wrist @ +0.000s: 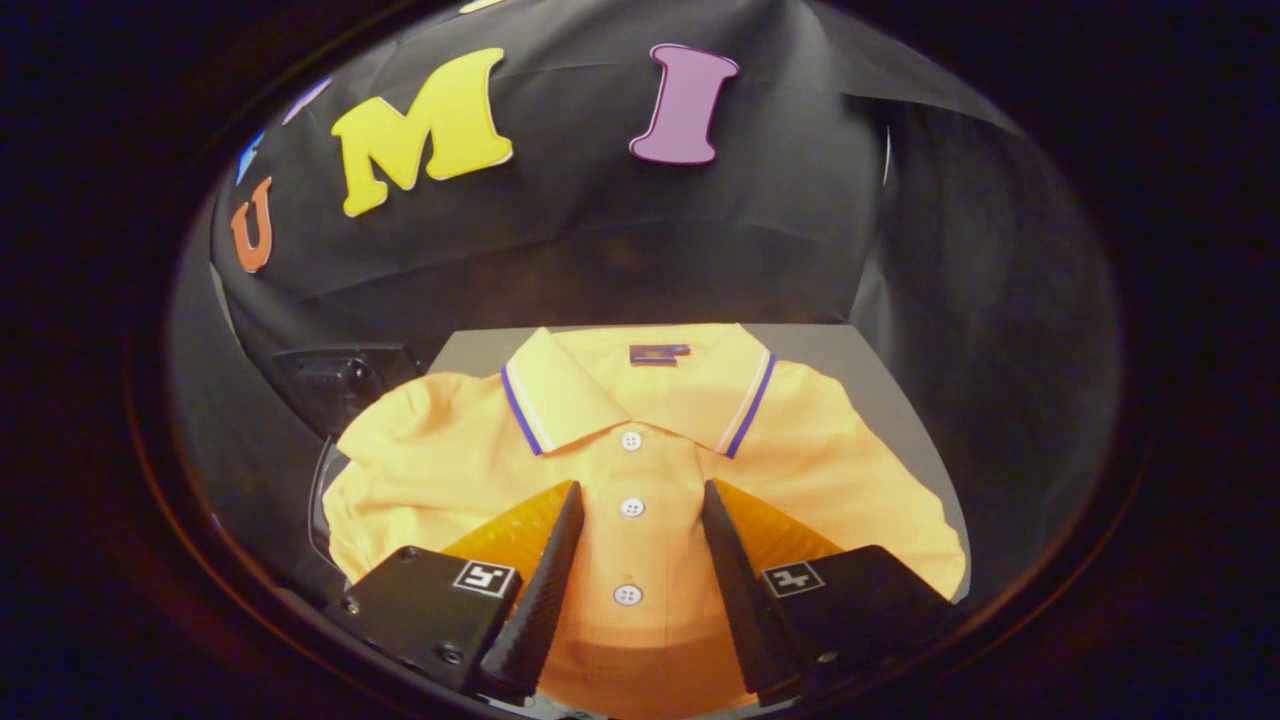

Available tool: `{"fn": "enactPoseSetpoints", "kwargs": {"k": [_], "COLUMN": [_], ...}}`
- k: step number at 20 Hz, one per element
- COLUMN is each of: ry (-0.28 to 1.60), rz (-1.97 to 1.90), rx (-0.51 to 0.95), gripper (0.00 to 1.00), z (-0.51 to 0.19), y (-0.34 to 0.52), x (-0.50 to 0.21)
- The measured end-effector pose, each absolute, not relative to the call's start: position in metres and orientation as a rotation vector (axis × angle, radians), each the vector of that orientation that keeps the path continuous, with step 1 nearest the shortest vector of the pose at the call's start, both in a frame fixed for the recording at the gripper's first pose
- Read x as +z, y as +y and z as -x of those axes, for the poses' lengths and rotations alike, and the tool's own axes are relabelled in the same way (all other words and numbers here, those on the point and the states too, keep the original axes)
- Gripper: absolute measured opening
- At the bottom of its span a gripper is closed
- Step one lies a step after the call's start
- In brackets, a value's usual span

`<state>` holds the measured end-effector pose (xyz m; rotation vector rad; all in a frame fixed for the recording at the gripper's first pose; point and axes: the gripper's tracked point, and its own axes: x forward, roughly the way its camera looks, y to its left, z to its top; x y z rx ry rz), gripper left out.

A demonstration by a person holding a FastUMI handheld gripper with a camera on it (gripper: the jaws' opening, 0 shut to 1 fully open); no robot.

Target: Put the clothes into the washing machine and then close the washing machine lid.

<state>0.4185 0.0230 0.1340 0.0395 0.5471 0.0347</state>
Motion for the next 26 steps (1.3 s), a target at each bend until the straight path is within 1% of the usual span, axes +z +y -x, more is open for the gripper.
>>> {"fn": "enactPoseSetpoints", "kwargs": {"k": [1,2,3,5,6,7,8,10,13,17,21,26], "ry": [0.546,0.546,0.535,0.508,0.499,0.482,0.470,0.454,0.455,0.411,0.372,0.293], "rz": [-0.034,-0.024,-0.034,-0.031,-0.027,-0.033,-0.042,-0.068,-0.153,-0.148,-0.175,-0.198], "rx": [0.045,0.054,0.058,0.066,0.073,0.080,0.090,0.119,0.132,0.120,0.127,0.166], "gripper": [0.73,0.66,0.64,0.36,0.26,0.24,0.19,0.13,0.11,0.10,0.10,0.10], "z": [-0.419,-0.420,-0.420,-0.423,-0.421,-0.422,-0.421,-0.421,-0.415,-0.405,-0.380,-0.341], "y": [0.025,0.026,0.027,0.025,0.025,0.025,0.026,0.026,0.026,0.030,0.040,0.062], "x": [0.135,0.134,0.136,0.137,0.135,0.136,0.136,0.137,0.141,0.159,0.182,0.229]}}
